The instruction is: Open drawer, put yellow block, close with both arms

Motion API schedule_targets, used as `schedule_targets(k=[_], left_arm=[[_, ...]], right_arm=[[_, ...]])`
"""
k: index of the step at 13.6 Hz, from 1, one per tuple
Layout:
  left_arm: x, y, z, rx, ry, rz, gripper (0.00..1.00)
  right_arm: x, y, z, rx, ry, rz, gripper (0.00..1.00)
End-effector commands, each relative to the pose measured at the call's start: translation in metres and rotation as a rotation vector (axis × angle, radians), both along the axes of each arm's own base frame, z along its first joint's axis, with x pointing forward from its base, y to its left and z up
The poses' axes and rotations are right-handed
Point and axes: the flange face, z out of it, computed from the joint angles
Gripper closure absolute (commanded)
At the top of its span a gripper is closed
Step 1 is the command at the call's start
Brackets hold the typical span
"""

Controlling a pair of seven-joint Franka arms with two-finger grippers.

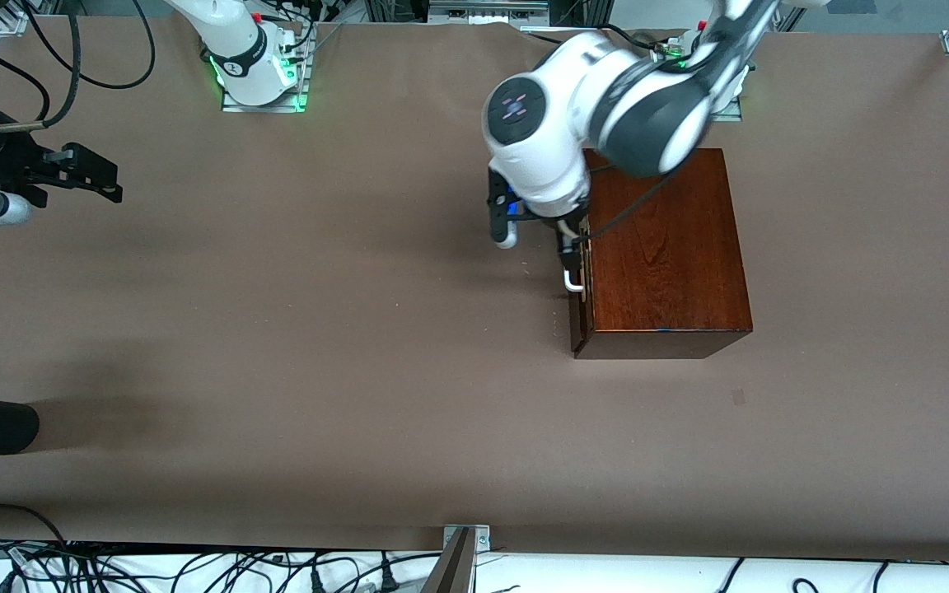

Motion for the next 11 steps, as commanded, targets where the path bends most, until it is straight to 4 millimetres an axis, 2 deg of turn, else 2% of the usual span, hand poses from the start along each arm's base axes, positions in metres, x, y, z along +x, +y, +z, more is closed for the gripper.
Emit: schedule_targets(k=[1,2,4,5,6,7,9,11], left_arm=[[0.040,0.081,0.078,-0.189,-0.011,0.196,0.00],[0.053,0.117,0.104,-0.207,-0.011,0.262,0.00],[0.067,0.174,0.130,-0.196,0.003,0.360,0.00],[0.076,0.205,0.134,-0.200,0.000,0.413,0.00],[0.079,0.227,0.136,-0.196,-0.008,0.466,0.00],[0.077,0.247,0.141,-0.170,-0.037,0.571,0.00],[0.063,0.262,0.147,-0.151,-0.103,0.811,0.00],[0.046,0.280,0.156,-0.162,-0.199,0.948,0.00]], right_arm=[[-0.004,0.000,0.002,0.015,0.010,-0.009,0.00],[-0.004,0.000,0.002,0.015,0.010,-0.007,0.00],[-0.004,0.000,0.002,0.015,0.010,-0.007,0.00],[-0.004,0.000,0.002,0.015,0.010,-0.007,0.00],[-0.004,0.000,0.002,0.016,0.010,-0.004,0.00],[-0.004,0.000,0.002,0.016,0.010,-0.002,0.00],[-0.004,-0.001,0.002,0.016,0.010,-0.001,0.00],[-0.004,-0.001,0.002,0.016,0.010,-0.001,0.00]])
